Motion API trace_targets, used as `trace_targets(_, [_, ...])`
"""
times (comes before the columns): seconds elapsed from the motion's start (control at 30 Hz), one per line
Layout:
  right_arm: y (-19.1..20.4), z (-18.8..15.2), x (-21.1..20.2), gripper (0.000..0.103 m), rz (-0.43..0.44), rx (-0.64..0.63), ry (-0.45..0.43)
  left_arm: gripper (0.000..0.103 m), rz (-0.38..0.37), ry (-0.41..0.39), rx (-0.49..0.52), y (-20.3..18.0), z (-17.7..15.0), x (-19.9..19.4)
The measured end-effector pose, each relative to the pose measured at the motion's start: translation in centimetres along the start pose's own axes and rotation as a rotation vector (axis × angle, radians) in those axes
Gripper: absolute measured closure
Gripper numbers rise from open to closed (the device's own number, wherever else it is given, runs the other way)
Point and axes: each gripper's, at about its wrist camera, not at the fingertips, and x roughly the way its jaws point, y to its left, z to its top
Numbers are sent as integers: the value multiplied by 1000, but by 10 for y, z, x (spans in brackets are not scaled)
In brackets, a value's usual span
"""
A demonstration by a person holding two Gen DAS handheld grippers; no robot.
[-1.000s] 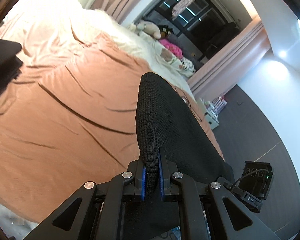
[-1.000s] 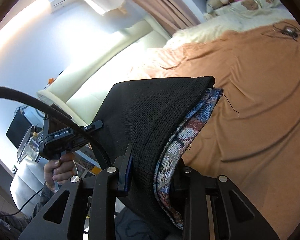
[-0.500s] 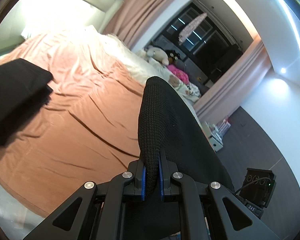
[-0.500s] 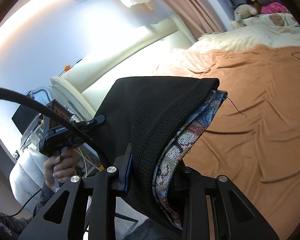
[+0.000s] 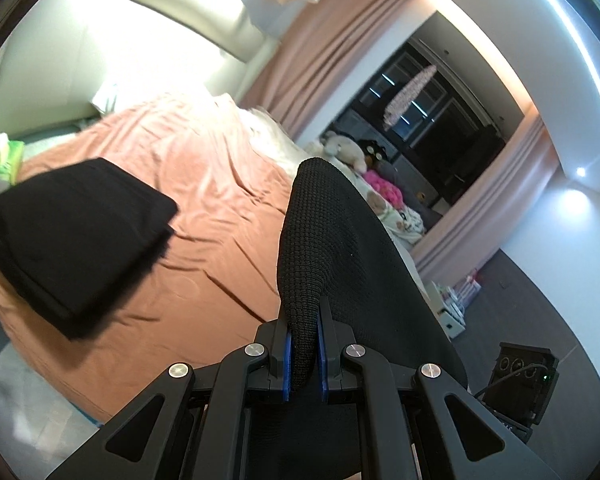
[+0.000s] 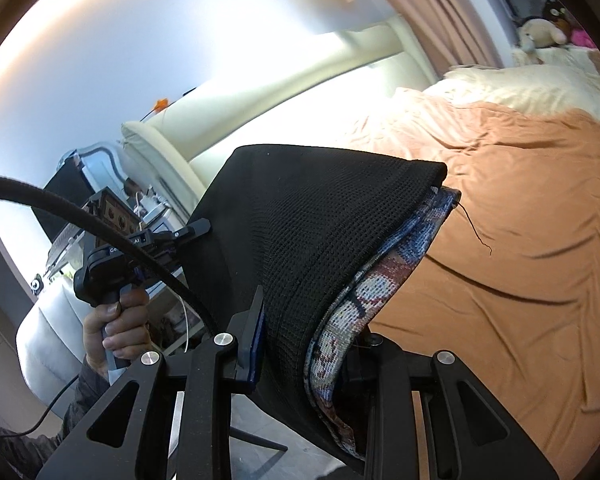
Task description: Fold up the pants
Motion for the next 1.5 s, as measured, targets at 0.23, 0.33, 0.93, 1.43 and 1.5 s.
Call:
trace_targets(0.23, [17,18,48,78,37,-44,32,93,44,-54,-15,35,27,-26])
trace_targets(0.33, [25,27,68,78,48,-67,44,93,68,-73,-19,48,39,-34])
trace_targets(0.93, [71,61,203,79,190,-241,119,93,282,-207,-58,133,112,-74])
trace_targets(1.43, [70,90,276,80,236,-278,146,93,426,-194,-15,174,188,-36])
trace_targets(1.5, [60,89,285,79,229,-262,152,93,446,-170,-19,184,194,-17])
